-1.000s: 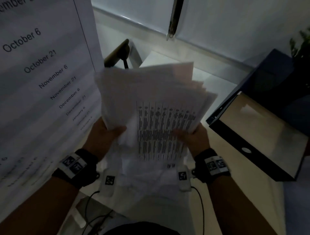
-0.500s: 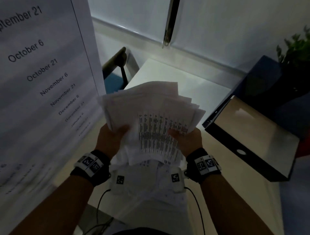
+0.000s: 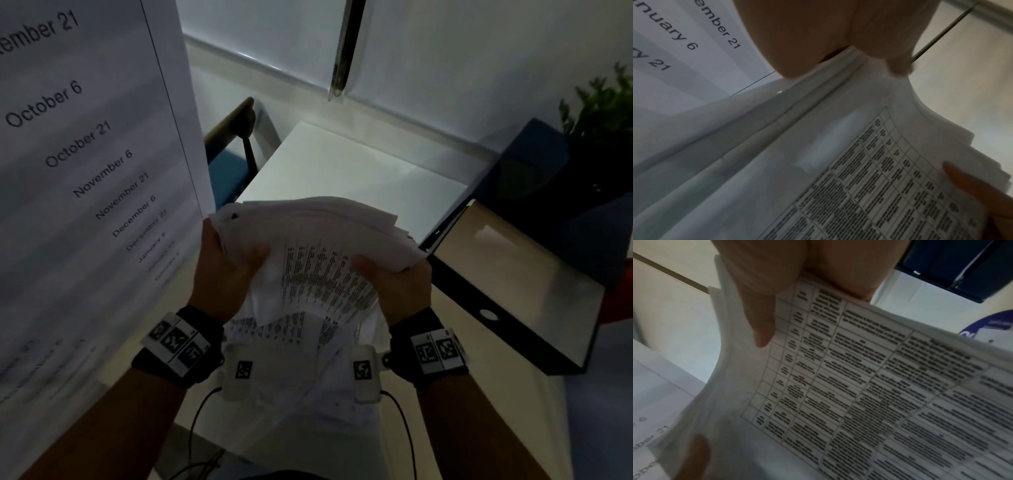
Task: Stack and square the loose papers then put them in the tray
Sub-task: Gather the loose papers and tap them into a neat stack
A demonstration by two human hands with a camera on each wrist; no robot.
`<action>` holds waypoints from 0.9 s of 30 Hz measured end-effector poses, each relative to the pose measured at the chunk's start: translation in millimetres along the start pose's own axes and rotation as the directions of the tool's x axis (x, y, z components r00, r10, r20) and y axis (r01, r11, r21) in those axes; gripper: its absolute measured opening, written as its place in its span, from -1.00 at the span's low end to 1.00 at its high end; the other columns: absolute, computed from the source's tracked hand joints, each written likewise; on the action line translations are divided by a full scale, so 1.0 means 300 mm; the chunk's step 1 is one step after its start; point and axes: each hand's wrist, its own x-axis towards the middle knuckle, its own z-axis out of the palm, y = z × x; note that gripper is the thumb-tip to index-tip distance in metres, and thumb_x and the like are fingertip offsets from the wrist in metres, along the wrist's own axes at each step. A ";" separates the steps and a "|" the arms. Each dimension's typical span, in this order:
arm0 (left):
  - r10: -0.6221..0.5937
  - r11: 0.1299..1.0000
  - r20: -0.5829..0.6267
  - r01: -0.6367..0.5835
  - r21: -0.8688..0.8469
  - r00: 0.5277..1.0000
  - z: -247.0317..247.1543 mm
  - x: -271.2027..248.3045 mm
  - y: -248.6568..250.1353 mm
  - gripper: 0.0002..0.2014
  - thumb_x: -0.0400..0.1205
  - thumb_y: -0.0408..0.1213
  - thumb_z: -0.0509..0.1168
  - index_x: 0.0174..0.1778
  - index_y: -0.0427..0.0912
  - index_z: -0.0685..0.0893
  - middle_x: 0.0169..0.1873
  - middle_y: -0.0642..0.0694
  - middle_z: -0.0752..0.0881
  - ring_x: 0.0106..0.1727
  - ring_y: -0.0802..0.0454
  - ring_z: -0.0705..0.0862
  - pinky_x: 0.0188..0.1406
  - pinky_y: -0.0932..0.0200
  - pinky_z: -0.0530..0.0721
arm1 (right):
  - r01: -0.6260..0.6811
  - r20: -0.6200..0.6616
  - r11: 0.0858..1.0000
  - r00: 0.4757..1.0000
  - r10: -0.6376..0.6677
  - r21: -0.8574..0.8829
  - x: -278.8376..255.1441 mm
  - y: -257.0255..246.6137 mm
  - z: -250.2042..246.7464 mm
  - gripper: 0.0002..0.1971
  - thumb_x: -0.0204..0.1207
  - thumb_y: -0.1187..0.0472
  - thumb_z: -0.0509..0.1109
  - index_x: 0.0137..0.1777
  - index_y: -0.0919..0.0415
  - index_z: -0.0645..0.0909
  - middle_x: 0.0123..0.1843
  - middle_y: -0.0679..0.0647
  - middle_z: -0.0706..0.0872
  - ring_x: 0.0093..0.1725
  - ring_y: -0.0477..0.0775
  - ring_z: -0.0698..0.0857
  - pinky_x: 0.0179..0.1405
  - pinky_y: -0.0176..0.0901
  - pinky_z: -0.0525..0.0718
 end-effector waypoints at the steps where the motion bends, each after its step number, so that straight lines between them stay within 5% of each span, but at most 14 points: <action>1: -0.033 0.999 -0.010 0.033 0.004 0.999 -0.001 0.001 -0.001 -0.56 0.51 -0.09 0.49 0.27 0.00 0.57 0.11 0.13 0.72 0.16 0.29 0.71 0.10 0.29 0.73 | 0.027 0.001 1.000 1.000 -0.027 0.010 0.000 -0.018 -0.001 -0.51 0.27 0.52 0.60 0.17 0.17 0.66 -0.01 -0.12 0.81 0.01 -0.15 0.78 -0.05 -0.26 0.73; 4: -0.113 0.992 -0.030 0.114 0.048 0.993 -0.008 -0.003 -0.002 -0.64 0.43 -0.26 0.59 0.13 -0.07 0.72 -0.08 0.21 0.79 -0.04 0.38 0.76 -0.10 0.38 0.75 | 0.138 -0.022 0.990 0.990 -0.139 -0.016 0.010 -0.086 0.011 -0.44 0.34 0.53 0.54 0.32 0.18 0.55 -0.05 -0.19 0.76 -0.04 -0.41 0.69 -0.04 -0.50 0.66; 7: -0.122 0.990 -0.016 0.123 0.073 0.992 -0.022 0.000 -0.010 -0.65 0.36 -0.35 0.61 -0.06 0.11 0.72 -0.22 0.39 0.80 -0.12 0.43 0.76 -0.18 0.44 0.73 | 0.269 0.051 0.961 0.963 -0.266 -0.066 0.021 -0.141 0.033 -0.72 0.44 0.39 0.51 0.15 0.25 0.69 -0.03 0.06 0.79 0.03 -0.04 0.77 0.06 -0.09 0.75; 9: -0.138 0.988 -0.004 0.138 0.071 0.990 -0.031 0.005 -0.017 -0.62 0.30 -0.24 0.62 -0.03 0.15 0.71 -0.18 0.38 0.80 -0.08 0.40 0.75 -0.12 0.40 0.74 | 0.315 0.027 0.940 0.949 -0.315 -0.130 0.031 -0.134 0.028 -0.93 0.50 0.39 0.47 -0.04 0.30 0.73 -0.06 0.22 0.80 0.03 0.17 0.77 0.10 0.10 0.73; 12: -0.228 0.970 0.049 0.223 0.102 0.972 -0.032 0.013 -0.035 -0.43 0.27 -0.08 0.61 0.23 0.04 0.69 0.06 0.20 0.77 0.07 0.35 0.72 0.03 0.33 0.70 | 0.233 -0.092 0.972 0.968 -0.232 0.004 0.032 -0.098 0.015 -0.97 0.53 0.29 0.36 -0.07 0.18 0.60 -0.02 0.28 0.76 0.05 0.23 0.74 0.09 0.14 0.68; 15: -0.245 0.965 0.081 0.236 0.114 0.966 -0.013 0.012 -0.060 -0.54 0.43 -0.22 0.57 0.23 0.07 0.63 0.04 0.25 0.72 -0.02 0.52 0.69 -0.08 0.53 0.65 | 0.140 -0.010 0.985 0.990 -0.140 0.106 0.020 -0.036 0.006 -0.39 0.32 -0.08 0.59 0.23 0.19 0.42 0.13 0.28 0.64 0.06 0.05 0.73 -0.01 -0.06 0.73; 17: -0.243 0.967 0.027 0.240 0.088 0.970 0.004 0.012 -0.061 -0.66 0.47 -0.23 0.55 0.12 0.09 0.68 -0.01 0.26 0.75 -0.06 0.48 0.72 -0.09 0.44 0.69 | 0.072 0.029 0.996 0.997 -0.074 0.042 0.010 -0.013 0.015 -0.15 0.13 -0.11 0.68 0.32 0.25 0.39 0.17 0.17 0.62 0.09 -0.07 0.74 -0.06 -0.18 0.76; 20: -0.205 0.975 -0.082 0.211 0.074 0.975 -0.002 0.023 -0.046 -0.80 0.42 -0.19 0.57 -0.13 0.12 0.73 -0.26 0.28 0.81 -0.18 0.39 0.77 -0.20 0.38 0.73 | 0.062 -0.056 0.992 0.996 -0.068 -0.111 0.012 0.000 0.016 -0.52 0.26 0.25 0.69 0.15 0.34 0.65 -0.05 -0.16 0.80 -0.05 -0.13 0.78 -0.09 -0.19 0.72; 23: -0.178 0.983 -0.070 0.180 0.033 0.982 -0.026 0.015 -0.068 -0.70 0.39 -0.27 0.60 -0.04 0.10 0.73 -0.20 0.29 0.82 -0.14 0.33 0.77 -0.19 0.35 0.74 | -0.005 -0.122 0.996 0.993 -0.005 -0.084 0.000 0.029 -0.003 -0.71 0.32 0.42 0.63 0.04 0.36 0.71 -0.14 -0.13 0.81 -0.17 -0.23 0.78 -0.21 -0.37 0.71; 27: -0.454 0.858 0.005 0.436 0.269 0.891 -0.018 -0.035 -0.148 -0.57 0.45 -0.20 0.58 0.21 -0.06 0.66 -0.04 0.16 0.71 0.00 0.09 0.70 -0.06 0.25 0.64 | -0.254 0.030 0.941 0.963 0.267 -0.224 -0.029 0.174 -0.002 -0.65 0.38 0.38 0.59 0.14 0.16 0.67 0.03 -0.03 0.78 -0.12 -0.40 0.74 -0.17 -0.48 0.71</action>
